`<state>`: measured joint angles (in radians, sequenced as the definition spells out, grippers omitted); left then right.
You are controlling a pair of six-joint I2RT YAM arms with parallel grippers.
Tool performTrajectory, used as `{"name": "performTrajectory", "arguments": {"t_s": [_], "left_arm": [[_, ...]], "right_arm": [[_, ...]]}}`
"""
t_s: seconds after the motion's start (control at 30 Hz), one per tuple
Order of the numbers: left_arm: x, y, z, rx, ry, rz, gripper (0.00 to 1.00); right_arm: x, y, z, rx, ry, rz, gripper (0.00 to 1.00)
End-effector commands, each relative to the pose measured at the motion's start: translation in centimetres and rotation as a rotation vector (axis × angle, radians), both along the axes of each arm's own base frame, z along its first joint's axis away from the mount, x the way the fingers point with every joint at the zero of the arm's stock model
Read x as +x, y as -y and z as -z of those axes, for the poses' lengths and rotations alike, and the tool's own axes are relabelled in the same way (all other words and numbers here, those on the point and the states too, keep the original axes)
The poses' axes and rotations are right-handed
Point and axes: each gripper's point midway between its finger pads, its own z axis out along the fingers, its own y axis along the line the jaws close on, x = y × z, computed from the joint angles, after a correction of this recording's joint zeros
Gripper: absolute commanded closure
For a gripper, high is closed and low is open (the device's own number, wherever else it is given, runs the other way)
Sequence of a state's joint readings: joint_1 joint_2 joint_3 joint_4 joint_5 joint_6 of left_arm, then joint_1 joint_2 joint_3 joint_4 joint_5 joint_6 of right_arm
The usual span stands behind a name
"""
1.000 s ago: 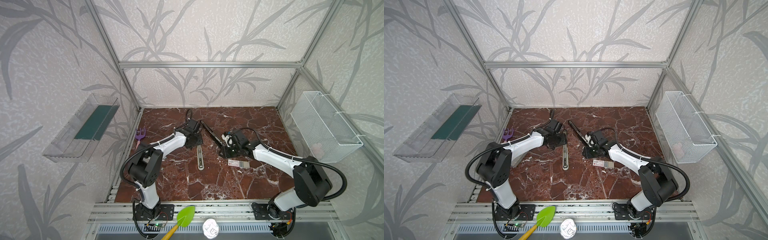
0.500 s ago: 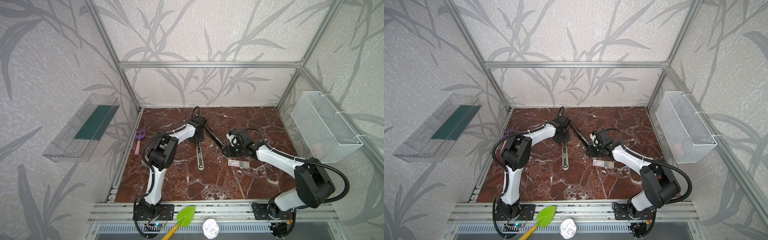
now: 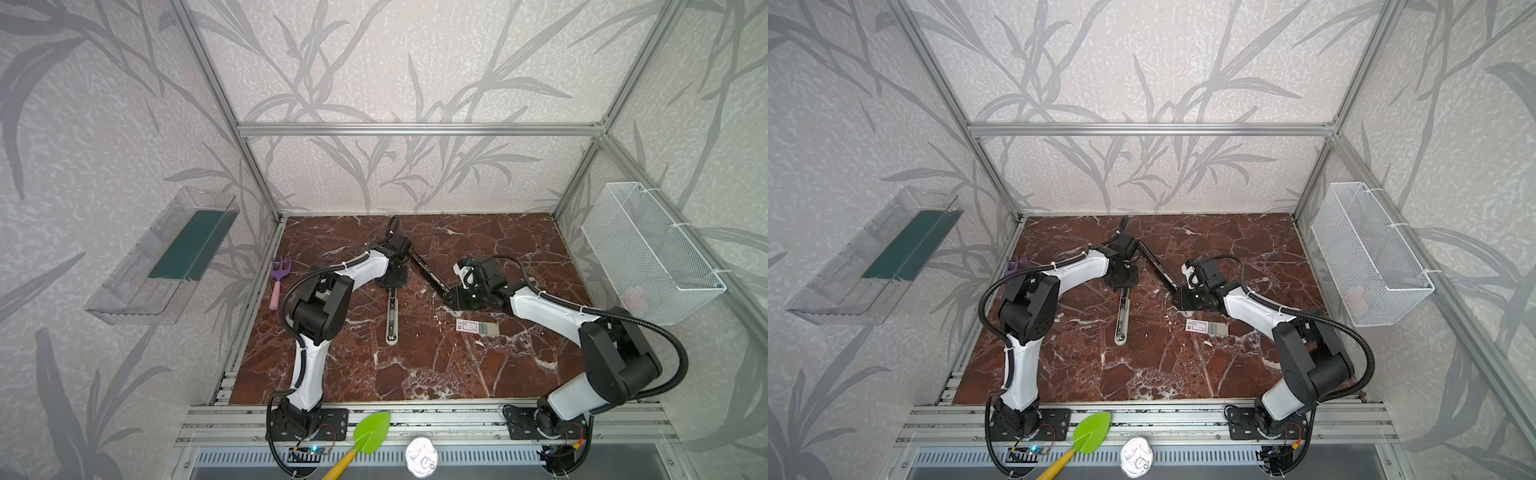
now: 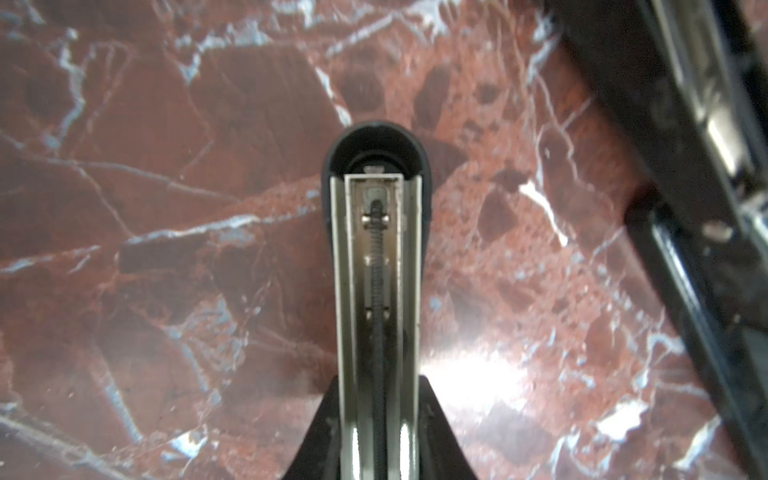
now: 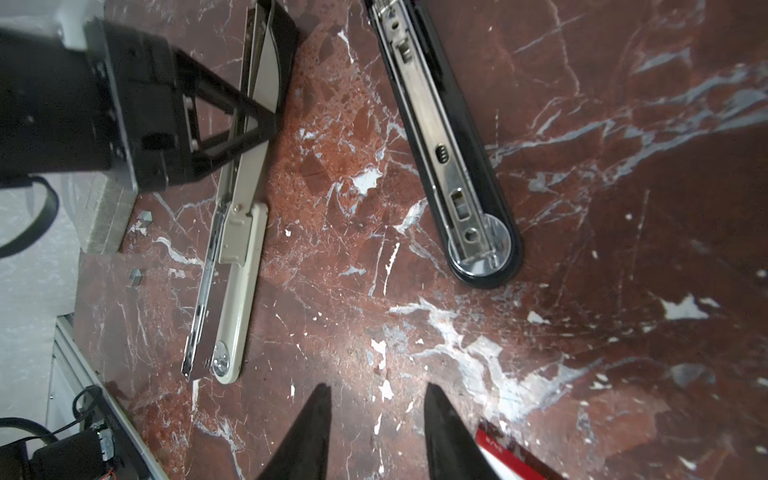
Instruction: Load the staples into the stapler
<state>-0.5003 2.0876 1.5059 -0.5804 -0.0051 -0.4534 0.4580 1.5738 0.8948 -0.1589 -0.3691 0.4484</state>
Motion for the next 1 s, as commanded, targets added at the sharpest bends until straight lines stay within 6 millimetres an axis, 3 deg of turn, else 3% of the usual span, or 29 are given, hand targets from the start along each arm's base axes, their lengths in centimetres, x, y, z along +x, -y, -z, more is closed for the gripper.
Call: {"name": "performTrajectory", "arguments": {"t_s": [0.0,0.1,0.33,0.6,0.97], "left_arm": [[-1.0,1.7,-2.9,-0.031,0.053,0.114,1.00],[-1.9,2.6,-3.6,-0.011,0.086,0.189,1.00],[-3.6,4.8,-5.1,-0.002,0.158,0.325,1.00],[-5.1,6.1,-7.0,-0.064,0.255,0.389,1.00],[-5.8,6.9,-7.6,-0.104,0.284,0.416,1.00]], "right_arm": [[2.6,-1.5,-2.8,0.081,0.100,-0.016,0.57],[4.2,-2.0,-3.7,0.123,0.134,-0.014,0.52],[7.1,-2.0,-4.8,0.306,0.152,0.047,0.52],[8.1,-2.7,-4.7,0.494,0.116,0.056,0.50],[8.1,-6.0,-3.9,0.610,0.048,-0.014,0.44]]}}
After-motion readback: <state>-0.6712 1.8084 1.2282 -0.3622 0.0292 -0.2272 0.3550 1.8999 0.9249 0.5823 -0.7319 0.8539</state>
